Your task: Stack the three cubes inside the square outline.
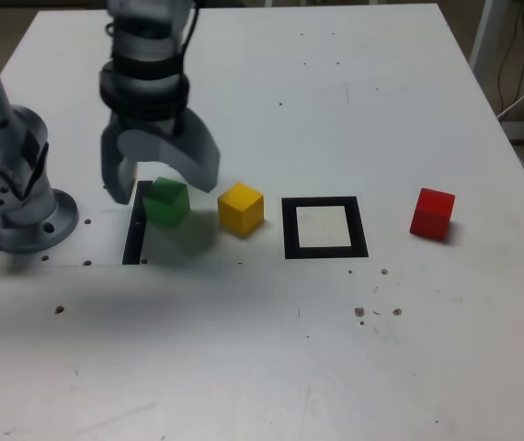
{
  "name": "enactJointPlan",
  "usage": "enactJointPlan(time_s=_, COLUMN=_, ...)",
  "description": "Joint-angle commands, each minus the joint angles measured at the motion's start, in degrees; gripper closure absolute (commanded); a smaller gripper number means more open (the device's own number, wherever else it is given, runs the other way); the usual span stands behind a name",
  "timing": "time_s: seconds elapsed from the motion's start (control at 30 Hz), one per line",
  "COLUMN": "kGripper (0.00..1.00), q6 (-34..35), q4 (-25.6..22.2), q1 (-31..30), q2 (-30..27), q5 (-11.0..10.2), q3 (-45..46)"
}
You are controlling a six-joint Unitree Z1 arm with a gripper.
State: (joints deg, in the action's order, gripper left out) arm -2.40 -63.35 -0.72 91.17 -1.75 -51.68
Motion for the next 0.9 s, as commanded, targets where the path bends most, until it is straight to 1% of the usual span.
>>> enactJointPlan(time_s=0.0, kGripper=0.00, q6=0.0, q4=-2.0, q1=-0.8, q2=1.3, q5=-0.5, q3=-2.8)
enactJointPlan(time_s=0.17, kGripper=0.00, q6=0.0, q4=-7.1, q1=-1.9, q2=3.6, q5=-2.0, q3=-9.7)
enactJointPlan(time_s=0.3, kGripper=0.00, q6=-0.4, q4=-10.3, q1=-2.1, q2=5.8, q5=-2.7, q3=-15.0)
enactJointPlan(time_s=0.5, kGripper=0.00, q6=-1.3, q4=-13.5, q1=-2.3, q2=9.5, q5=-2.9, q3=-22.0)
enactJointPlan(time_s=0.87, kGripper=0.01, q6=-4.1, q4=-20.8, q1=-4.1, q2=17.4, q5=-3.0, q3=-38.6)
